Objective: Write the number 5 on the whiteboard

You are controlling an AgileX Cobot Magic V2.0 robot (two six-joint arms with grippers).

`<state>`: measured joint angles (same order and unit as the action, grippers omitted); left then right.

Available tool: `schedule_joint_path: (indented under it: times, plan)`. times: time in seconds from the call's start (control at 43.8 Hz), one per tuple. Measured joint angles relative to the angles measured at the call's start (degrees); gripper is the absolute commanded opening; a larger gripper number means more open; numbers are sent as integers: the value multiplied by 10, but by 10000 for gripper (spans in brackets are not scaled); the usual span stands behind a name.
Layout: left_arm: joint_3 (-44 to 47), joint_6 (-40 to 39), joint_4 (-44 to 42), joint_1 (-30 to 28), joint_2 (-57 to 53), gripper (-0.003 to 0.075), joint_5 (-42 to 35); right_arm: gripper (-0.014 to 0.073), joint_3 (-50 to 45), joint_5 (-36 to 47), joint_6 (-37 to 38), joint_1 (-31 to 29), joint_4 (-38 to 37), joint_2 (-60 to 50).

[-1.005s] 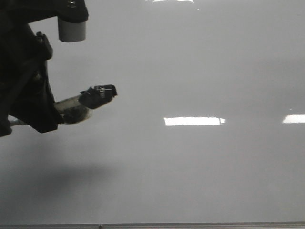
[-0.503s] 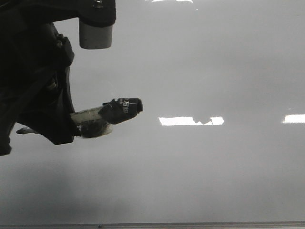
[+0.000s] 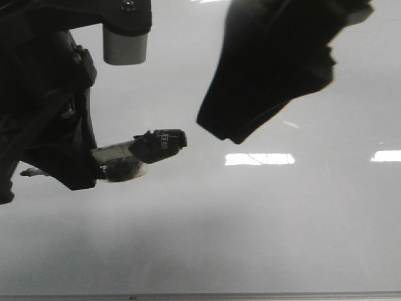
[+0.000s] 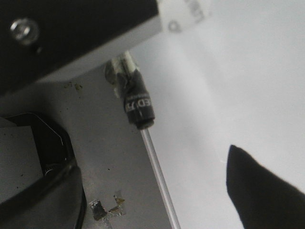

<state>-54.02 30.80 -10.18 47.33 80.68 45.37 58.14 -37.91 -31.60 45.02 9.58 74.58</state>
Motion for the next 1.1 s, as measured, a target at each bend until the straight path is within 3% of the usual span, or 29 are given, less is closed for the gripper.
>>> schedule_joint_path:
  times: [0.343, 0.685, 0.777, 1.096]
  plan:
    - [0, 0, 0, 0, 0, -20, 0, 631, 16, 41, -107, 0, 103, 76]
    - [0, 0, 17, 0, 0, -20, -17, 622, 16, 55, -126, 0, 118, 106]
    - [0, 0, 22, 0, 0, -20, -17, 536, 16, 58, -127, 0, 118, 112]
    - [0, 1, 27, 0, 0, -20, -16, 76, 17, 60, -133, 0, 119, 113]
